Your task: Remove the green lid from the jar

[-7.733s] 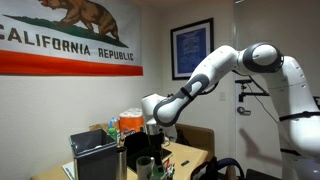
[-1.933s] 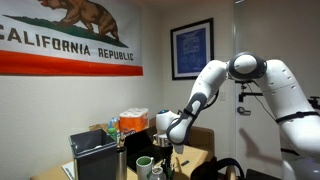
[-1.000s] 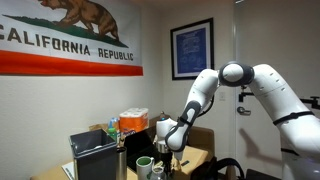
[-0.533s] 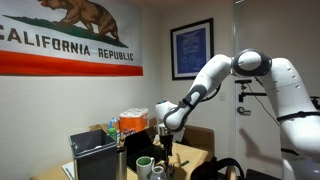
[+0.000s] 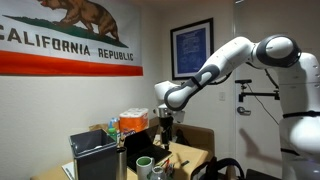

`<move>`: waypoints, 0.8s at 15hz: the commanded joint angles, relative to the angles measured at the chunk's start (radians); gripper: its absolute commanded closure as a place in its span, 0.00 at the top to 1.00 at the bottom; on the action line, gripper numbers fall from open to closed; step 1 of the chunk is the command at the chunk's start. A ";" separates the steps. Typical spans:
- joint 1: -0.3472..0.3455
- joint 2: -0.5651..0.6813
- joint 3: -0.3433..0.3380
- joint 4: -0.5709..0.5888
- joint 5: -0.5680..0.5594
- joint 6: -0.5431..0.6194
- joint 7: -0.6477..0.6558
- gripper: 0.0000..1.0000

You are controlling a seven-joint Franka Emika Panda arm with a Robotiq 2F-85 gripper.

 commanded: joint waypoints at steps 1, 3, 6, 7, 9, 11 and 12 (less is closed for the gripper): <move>0.024 -0.022 0.016 0.021 -0.008 -0.087 0.025 1.00; 0.036 -0.009 0.027 0.043 -0.003 -0.125 0.017 1.00; 0.051 0.008 0.037 0.062 0.007 -0.147 0.001 1.00; 0.054 0.014 0.040 0.071 0.012 -0.153 -0.003 1.00; 0.056 0.026 0.046 0.080 0.026 -0.139 -0.023 1.00; 0.059 0.042 0.050 0.094 0.038 -0.138 -0.031 1.00; 0.060 0.050 0.052 0.100 0.048 -0.135 -0.039 1.00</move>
